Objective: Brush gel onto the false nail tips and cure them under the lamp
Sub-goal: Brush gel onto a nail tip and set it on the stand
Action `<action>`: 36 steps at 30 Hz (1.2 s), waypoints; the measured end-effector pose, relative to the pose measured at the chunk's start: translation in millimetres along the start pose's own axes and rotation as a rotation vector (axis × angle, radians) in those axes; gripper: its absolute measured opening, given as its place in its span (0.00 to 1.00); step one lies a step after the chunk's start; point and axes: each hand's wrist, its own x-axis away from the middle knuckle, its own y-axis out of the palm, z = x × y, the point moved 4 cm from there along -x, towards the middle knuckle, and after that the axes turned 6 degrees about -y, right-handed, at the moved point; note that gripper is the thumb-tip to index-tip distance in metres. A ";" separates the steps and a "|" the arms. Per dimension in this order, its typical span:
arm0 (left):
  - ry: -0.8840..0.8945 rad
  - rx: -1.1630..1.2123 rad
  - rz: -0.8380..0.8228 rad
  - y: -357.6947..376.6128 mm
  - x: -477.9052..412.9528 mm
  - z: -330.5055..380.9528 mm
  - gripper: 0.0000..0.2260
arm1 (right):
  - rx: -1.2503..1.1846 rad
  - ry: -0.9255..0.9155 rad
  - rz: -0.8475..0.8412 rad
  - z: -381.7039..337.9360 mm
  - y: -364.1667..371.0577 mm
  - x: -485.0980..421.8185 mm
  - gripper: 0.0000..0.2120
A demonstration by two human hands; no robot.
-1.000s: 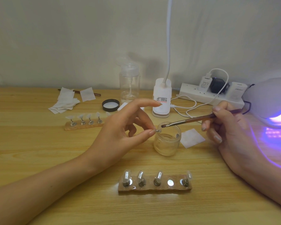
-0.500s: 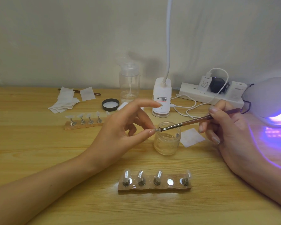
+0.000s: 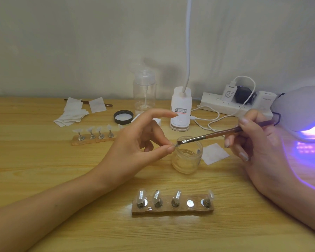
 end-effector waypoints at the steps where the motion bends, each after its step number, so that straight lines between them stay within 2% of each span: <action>1: -0.009 0.009 -0.003 0.0 -0.2 -0.1 0.24 | 0.014 0.002 -0.004 0.5 0.2 0.3 0.12; 7: -0.034 0.025 -0.011 0.2 -0.2 1.5 0.25 | 0.083 0.018 0.017 3.6 -3.8 -0.1 0.12; 12: -0.046 0.045 -0.014 0.5 -0.2 2.4 0.25 | 0.024 -0.015 0.046 -0.2 -3.9 0.2 0.13; 17: -0.040 0.040 -0.014 0.2 0.0 0.8 0.25 | 0.022 -0.040 -0.011 -1.4 0.6 0.8 0.13; 24: -0.033 0.032 -0.012 0.5 -0.5 0.3 0.25 | 0.080 0.001 -0.003 3.7 -3.5 0.7 0.14; 30: -0.025 0.016 0.001 -0.3 -0.3 1.4 0.24 | -0.006 -0.018 0.044 -2.4 -1.8 1.0 0.12; 36: -0.021 -0.005 0.006 -0.3 -0.6 2.0 0.24 | 0.018 0.015 -0.016 -0.1 2.2 2.1 0.14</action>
